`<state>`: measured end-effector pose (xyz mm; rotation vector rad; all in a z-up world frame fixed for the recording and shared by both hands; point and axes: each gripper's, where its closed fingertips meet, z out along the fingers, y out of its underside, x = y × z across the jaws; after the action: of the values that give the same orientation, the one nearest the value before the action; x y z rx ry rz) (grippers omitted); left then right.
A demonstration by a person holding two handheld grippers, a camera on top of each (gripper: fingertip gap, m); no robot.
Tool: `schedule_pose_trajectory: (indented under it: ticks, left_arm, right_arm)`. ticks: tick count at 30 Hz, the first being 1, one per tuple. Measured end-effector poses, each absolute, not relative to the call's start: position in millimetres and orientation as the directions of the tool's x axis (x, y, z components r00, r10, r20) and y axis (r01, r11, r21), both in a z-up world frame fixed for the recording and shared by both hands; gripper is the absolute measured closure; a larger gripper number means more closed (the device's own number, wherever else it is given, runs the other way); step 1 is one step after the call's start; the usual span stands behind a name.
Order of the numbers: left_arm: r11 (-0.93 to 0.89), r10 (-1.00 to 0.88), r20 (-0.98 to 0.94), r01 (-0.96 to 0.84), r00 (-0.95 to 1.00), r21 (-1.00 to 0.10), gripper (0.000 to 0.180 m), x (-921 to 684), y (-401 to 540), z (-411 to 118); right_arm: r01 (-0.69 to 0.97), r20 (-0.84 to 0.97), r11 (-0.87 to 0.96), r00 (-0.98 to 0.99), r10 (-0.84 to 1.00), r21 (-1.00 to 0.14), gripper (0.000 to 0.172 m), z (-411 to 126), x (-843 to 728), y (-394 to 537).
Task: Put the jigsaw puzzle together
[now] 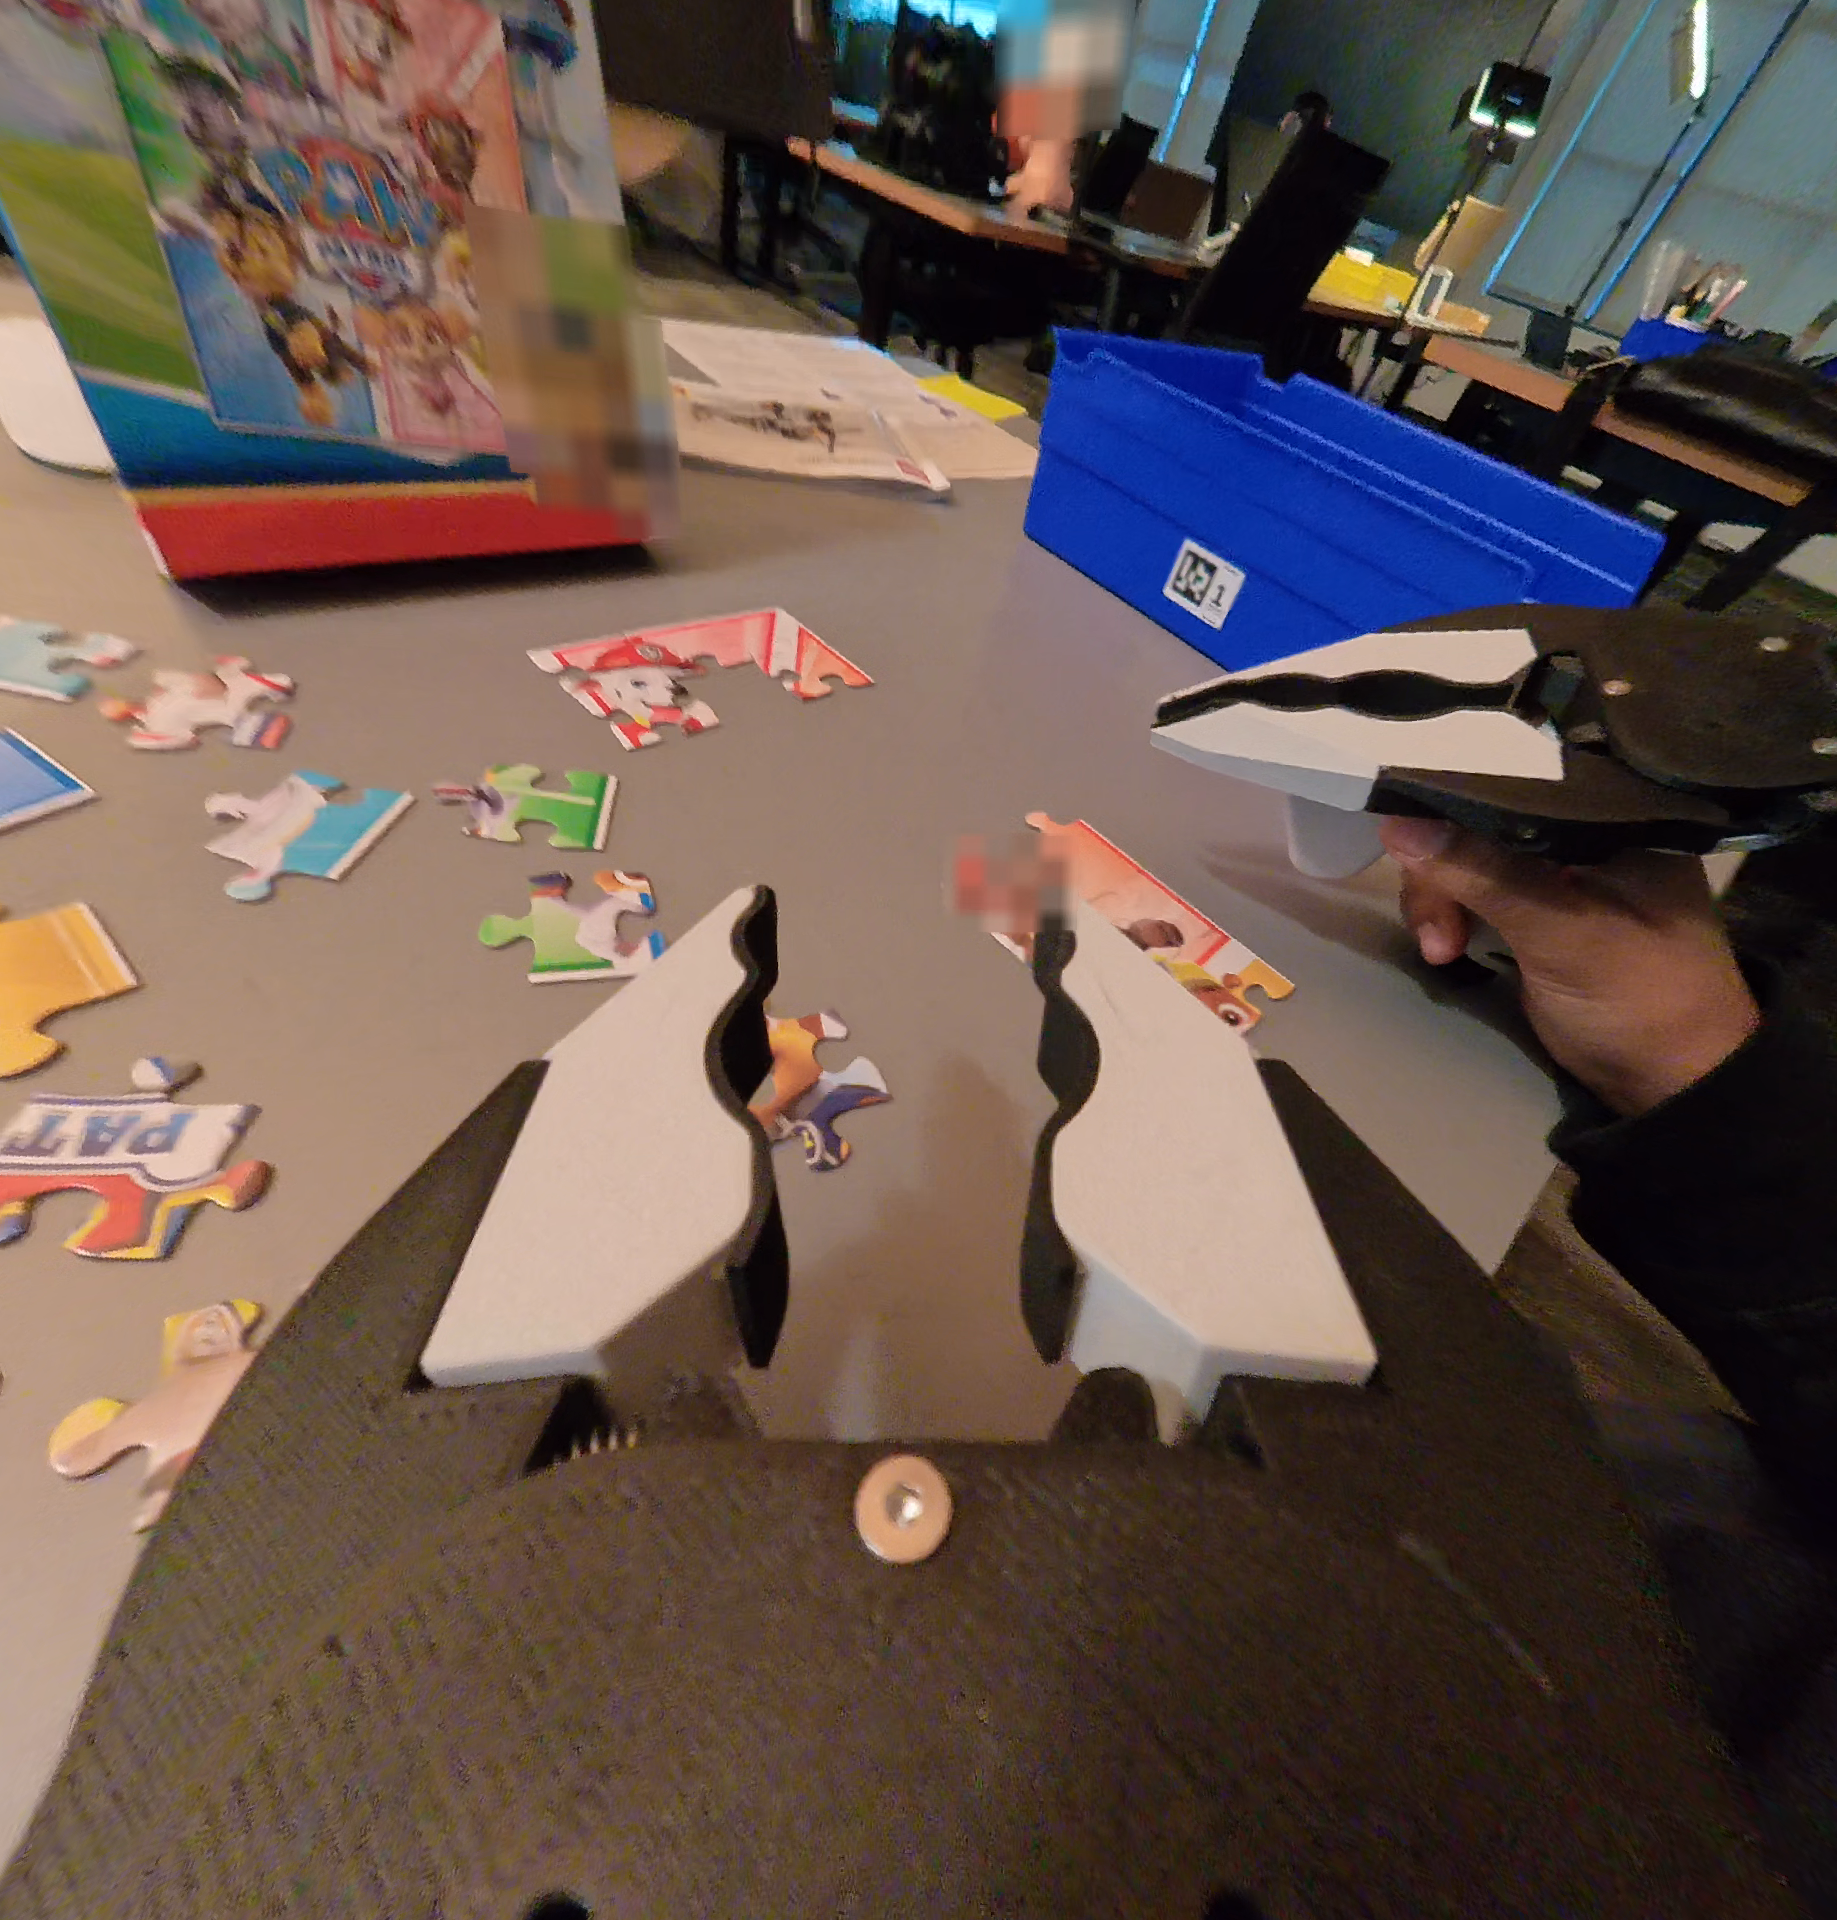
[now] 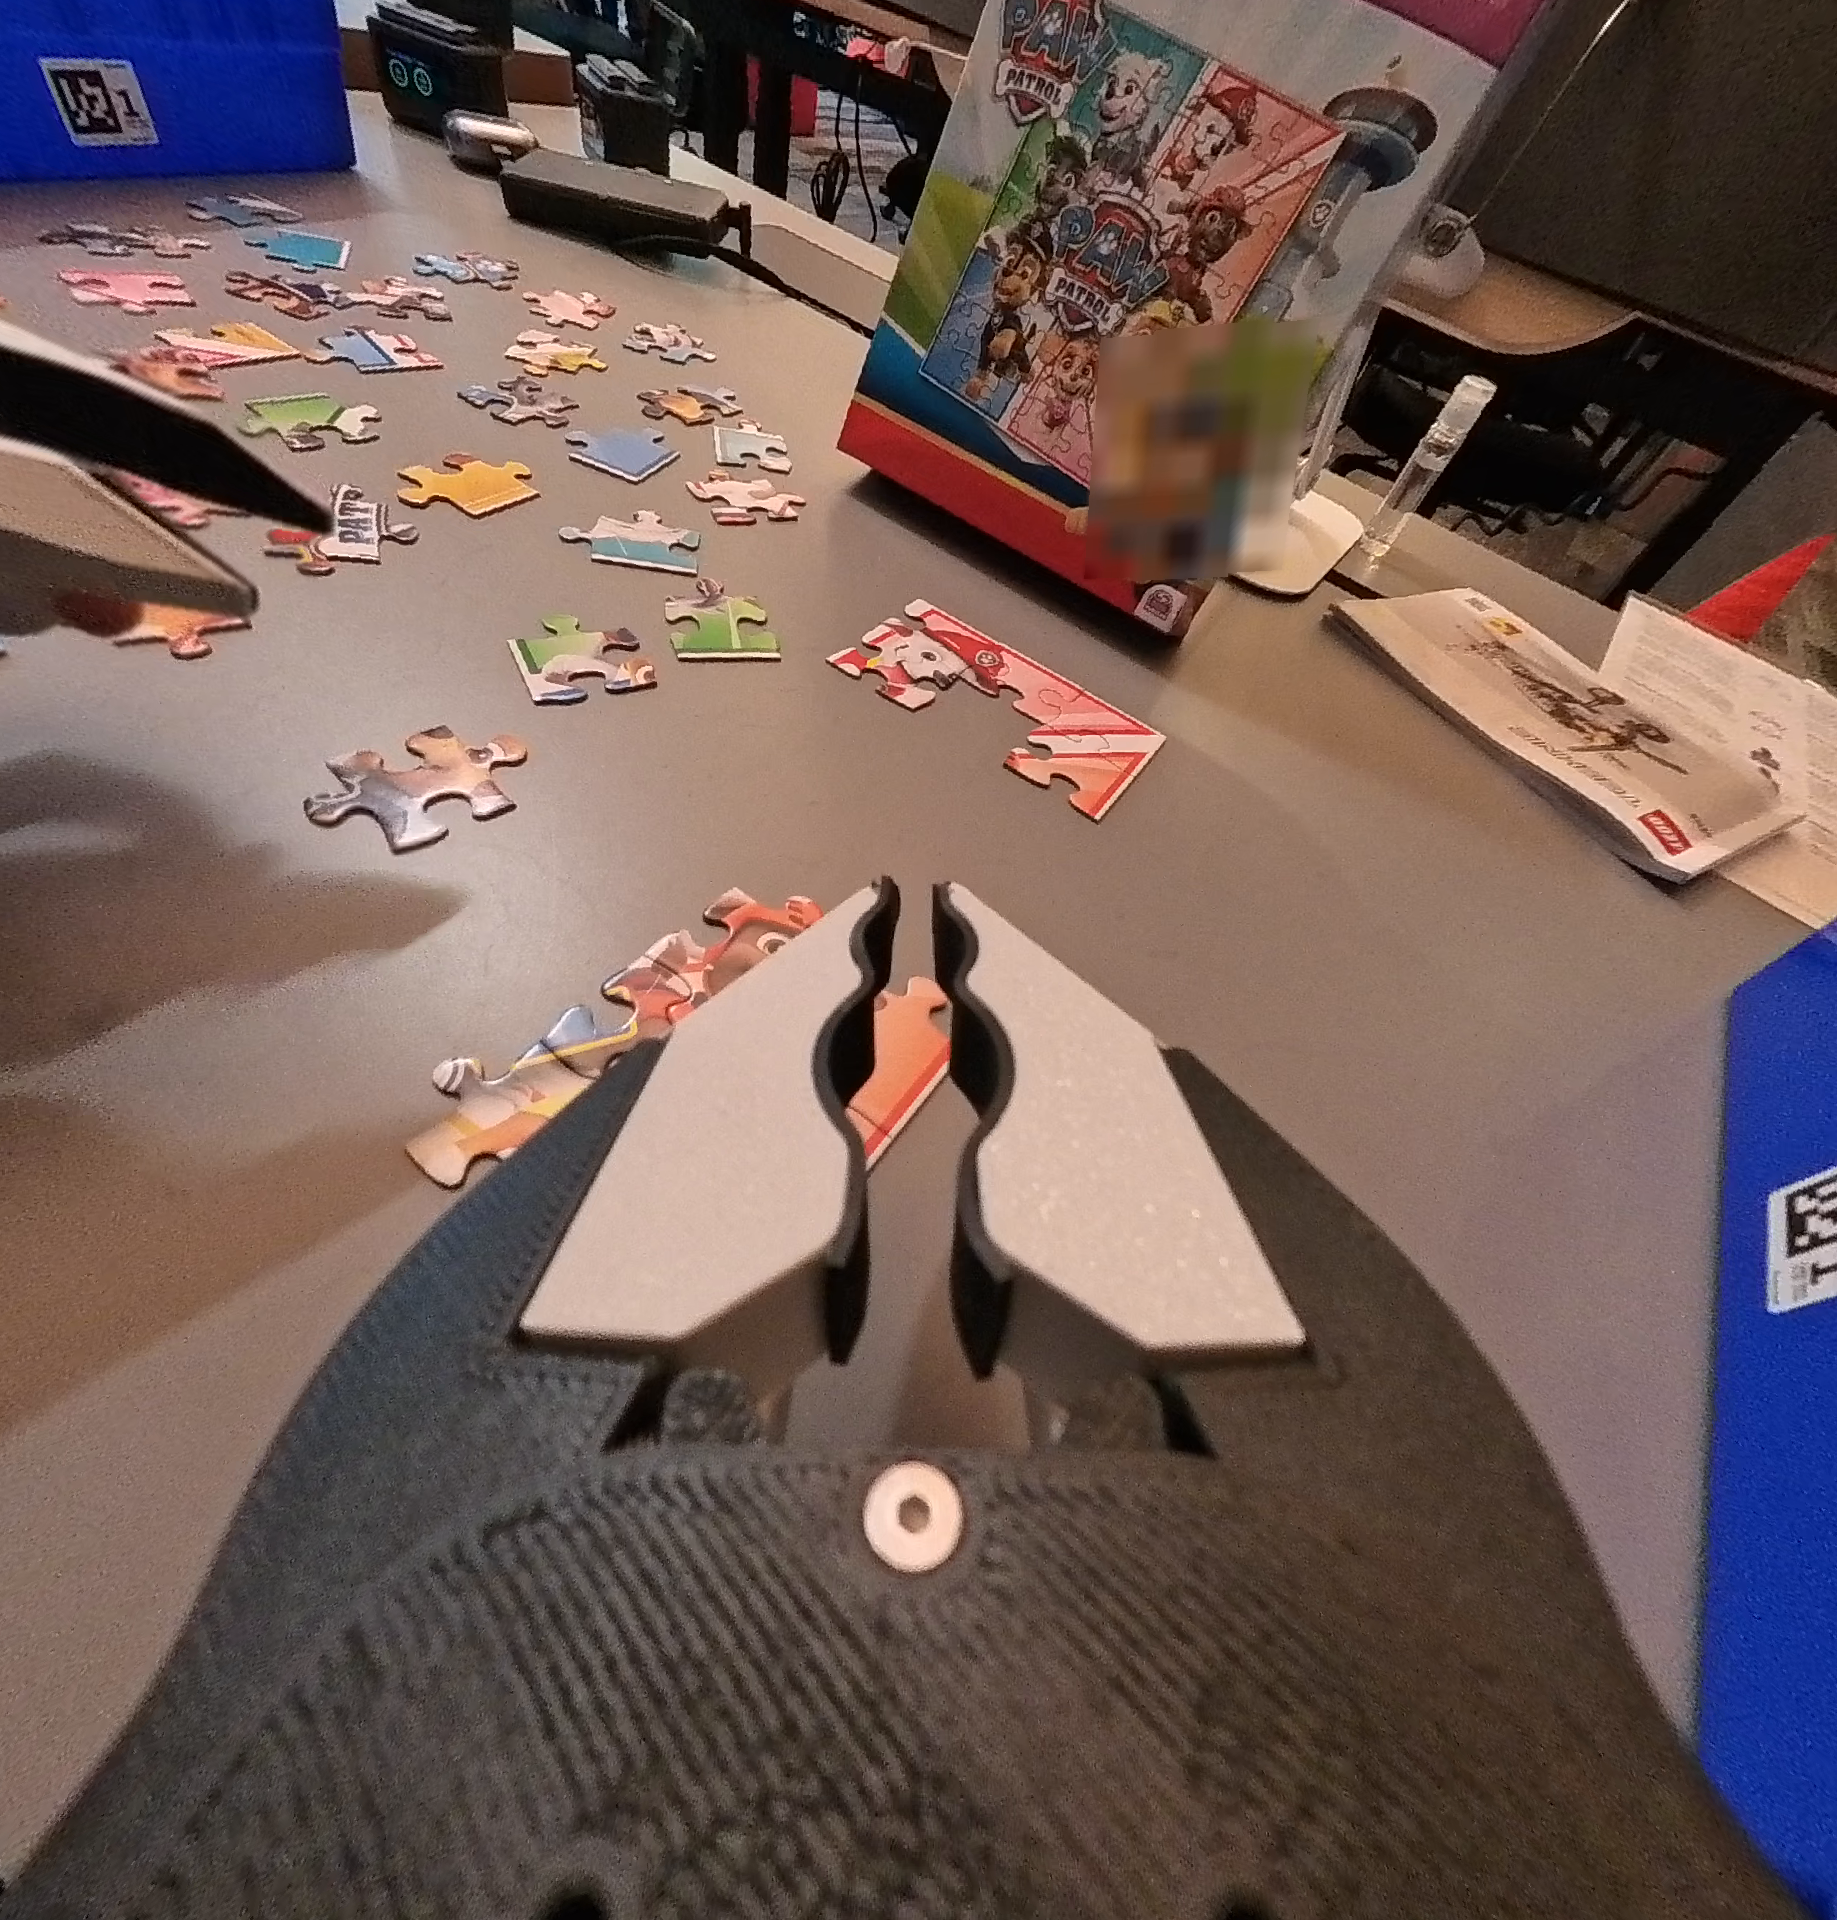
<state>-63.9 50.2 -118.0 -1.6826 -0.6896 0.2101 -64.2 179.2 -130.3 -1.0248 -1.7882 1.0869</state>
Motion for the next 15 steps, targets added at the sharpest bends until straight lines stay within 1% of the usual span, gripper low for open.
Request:
schedule_pose_trajectory:
  ticks: [3,7,8,9,10,12,15]
  left_arm:
    - [-0.033,0.512,0.302,0.369,0.804,-0.929,0.135,-62.6,50.0,-116.6]
    - [-0.038,0.497,0.273,0.335,0.824,-0.942,0.131,-57.7,51.8,-112.8]
    - [-0.044,0.462,0.261,0.316,0.847,-0.948,0.130,-50.6,56.1,-110.4]
    - [-0.044,0.383,0.264,0.303,0.885,-0.952,0.133,-36.6,63.7,-106.5]
    - [-0.040,0.296,0.287,0.312,0.911,-0.949,0.132,-21.2,71.0,-103.3]
    - [-0.027,0.188,0.355,0.366,0.916,-0.930,0.132,-0.2,81.9,-100.8]
    - [-0.034,0.111,0.393,0.399,0.913,-0.916,0.131,19.1,92.4,-102.6]
  right_arm:
    - [0.235,0.210,0.307,-0.363,0.908,-0.922,0.167,-130.8,-64.5,179.0]
    - [0.237,0.209,0.306,-0.362,0.908,-0.922,0.167,-131.0,-64.6,179.2]
    - [0.238,0.208,0.306,-0.362,0.909,-0.922,0.166,-131.2,-64.8,179.3]
    - [0.240,0.207,0.306,-0.362,0.909,-0.921,0.166,-131.4,-64.8,179.3]
    - [0.241,0.207,0.306,-0.362,0.909,-0.921,0.166,-131.6,-65.0,179.4]
    - [0.244,0.208,0.307,-0.362,0.909,-0.920,0.166,-132.1,-65.2,179.4]
    - [0.249,0.211,0.312,-0.362,0.908,-0.917,0.166,-133.1,-65.6,179.3]
